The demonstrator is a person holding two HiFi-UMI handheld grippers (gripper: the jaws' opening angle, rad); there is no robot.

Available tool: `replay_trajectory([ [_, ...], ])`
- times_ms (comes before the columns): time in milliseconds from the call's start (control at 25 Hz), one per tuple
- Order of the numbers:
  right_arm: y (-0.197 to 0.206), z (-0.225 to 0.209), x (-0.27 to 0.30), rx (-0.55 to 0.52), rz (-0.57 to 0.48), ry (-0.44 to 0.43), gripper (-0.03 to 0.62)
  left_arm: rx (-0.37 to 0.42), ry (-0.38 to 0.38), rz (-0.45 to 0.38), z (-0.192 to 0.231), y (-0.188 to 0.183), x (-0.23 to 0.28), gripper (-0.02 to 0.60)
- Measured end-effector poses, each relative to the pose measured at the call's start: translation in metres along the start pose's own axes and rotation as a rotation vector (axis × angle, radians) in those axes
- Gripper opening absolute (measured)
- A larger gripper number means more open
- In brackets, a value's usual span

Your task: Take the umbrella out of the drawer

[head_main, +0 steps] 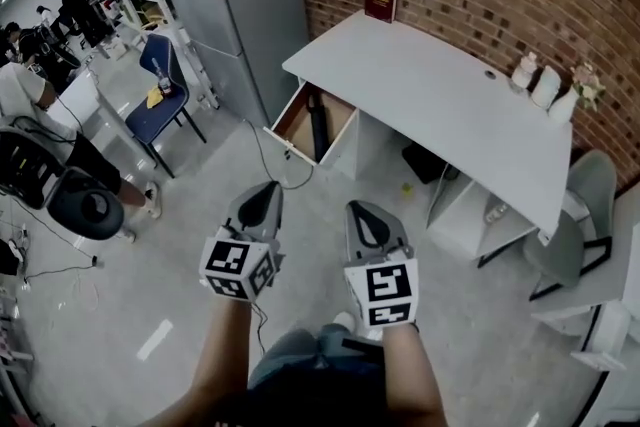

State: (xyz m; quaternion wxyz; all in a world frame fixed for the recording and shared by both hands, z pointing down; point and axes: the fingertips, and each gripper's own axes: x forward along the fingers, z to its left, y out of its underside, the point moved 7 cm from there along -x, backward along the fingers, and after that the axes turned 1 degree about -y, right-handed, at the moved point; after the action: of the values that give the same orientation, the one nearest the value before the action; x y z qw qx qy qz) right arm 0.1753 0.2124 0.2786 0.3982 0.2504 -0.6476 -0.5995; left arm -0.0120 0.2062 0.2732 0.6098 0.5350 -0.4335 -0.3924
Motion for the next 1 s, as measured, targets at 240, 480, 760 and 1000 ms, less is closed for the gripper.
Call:
replay_trajectory([
  [240,0.004,-0.011,0.025,-0.067,0.049,-0.010,-0.008,-0.092,0.038,0.003,0.013,0.013,0.028,-0.002],
  [480,-0.001,-0.029,0.054,-0.065,-0.007,-0.029,-0.008,-0.126,0.053,-0.007,0.035,0.016,0.071,-0.002],
  [760,-0.015,-0.050,0.131,-0.080,-0.020,-0.017,-0.008,-0.132,0.070,0.025,0.085,0.017,0.140,-0.002],
  [1000,-0.023,-0.070,0.212,-0.061,0.025,-0.016,-0.008,-0.119,0.104,0.079,0.134,0.023,0.212,-0.002],
])
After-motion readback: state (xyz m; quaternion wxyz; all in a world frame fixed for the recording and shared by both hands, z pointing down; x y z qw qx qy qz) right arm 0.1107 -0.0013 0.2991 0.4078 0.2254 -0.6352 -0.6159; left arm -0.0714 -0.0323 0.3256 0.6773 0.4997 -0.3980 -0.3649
